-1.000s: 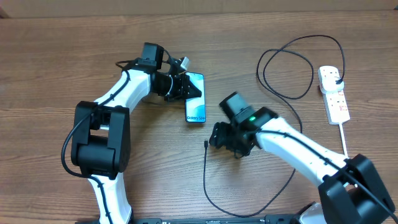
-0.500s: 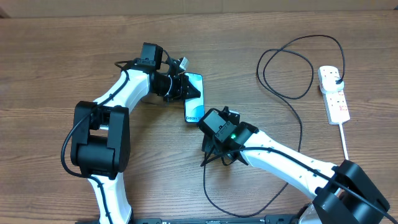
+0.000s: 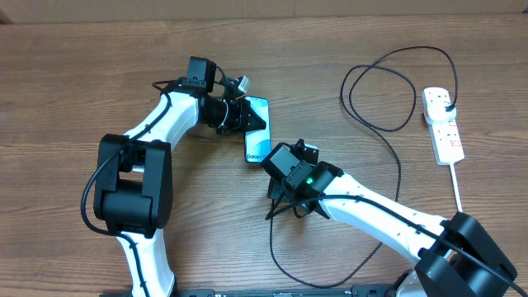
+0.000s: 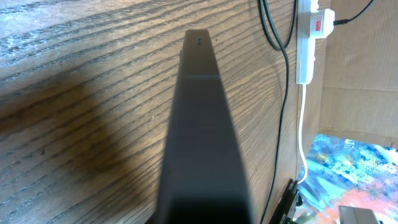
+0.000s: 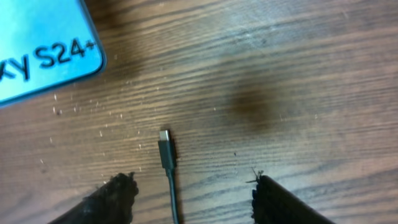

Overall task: Plug charger to phone and switch on socket
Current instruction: 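Grasp the black USB-C cable end with the right gripper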

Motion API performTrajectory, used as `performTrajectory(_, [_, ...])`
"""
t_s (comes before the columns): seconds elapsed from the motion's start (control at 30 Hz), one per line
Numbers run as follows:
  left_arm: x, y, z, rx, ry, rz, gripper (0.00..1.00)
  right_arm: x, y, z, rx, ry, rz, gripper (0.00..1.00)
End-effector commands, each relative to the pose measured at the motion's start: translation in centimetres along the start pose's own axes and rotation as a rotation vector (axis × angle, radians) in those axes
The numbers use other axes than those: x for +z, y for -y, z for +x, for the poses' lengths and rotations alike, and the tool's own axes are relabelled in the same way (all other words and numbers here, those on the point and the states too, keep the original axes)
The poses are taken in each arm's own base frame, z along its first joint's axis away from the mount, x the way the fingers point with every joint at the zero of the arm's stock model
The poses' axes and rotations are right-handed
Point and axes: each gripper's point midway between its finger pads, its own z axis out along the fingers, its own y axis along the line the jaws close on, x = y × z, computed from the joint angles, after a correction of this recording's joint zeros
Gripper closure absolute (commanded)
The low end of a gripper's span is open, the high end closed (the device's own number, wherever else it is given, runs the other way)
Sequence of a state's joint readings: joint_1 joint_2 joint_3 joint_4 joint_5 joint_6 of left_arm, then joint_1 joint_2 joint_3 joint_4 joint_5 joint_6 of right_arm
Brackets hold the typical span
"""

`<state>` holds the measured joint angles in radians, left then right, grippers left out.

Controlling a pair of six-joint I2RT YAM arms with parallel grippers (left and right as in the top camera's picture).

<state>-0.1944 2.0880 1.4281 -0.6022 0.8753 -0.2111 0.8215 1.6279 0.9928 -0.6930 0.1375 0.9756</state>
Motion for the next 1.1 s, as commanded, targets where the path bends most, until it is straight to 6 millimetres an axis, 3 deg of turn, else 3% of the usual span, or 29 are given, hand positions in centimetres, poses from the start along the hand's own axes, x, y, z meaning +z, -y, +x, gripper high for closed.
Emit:
performTrajectory(0.0, [-1.0, 1.6, -0.3, 0.028, 0.022, 0.017, 0.96, 0.0, -0.2, -0.3, -0.019, 0.015, 0.003, 0.21])
performTrajectory(0.07, [-1.0, 1.6, -0.4, 0.028, 0.023, 0.017, 0.96, 0.0, -0.3, -0.3, -0.050, 0.013, -0.001, 0.21])
performTrajectory(0.23, [-1.0, 1.6, -0.4, 0.014, 0.025, 0.018, 0.96, -0.1, -2.2, -0.1, -0.044, -0.008, -0.091, 0.43])
performTrajectory(0.37, [-1.0, 1.6, -0.4, 0.013, 0.025, 0.018, 0.96, -0.2, -3.2, 0.3, -0.046, -0.005, -0.119, 0.52])
performTrajectory(0.63, [-1.0, 1.6, -0.4, 0.009, 0.025, 0.018, 0.96, 1.4, -2.7, 1.5, -0.072, -0.016, -0.092, 0.60])
performTrajectory(0.9, [-1.0, 1.6, -0.4, 0.008, 0.025, 0.018, 0.96, 4.3, -1.4, 2.6, -0.081, -0.060, -0.014, 0.63])
performTrajectory(1.07, [-1.0, 1.6, -0.4, 0.009, 0.026, 0.018, 0.96, 4.8, -1.2, 3.5, -0.083, -0.104, -0.006, 0.69])
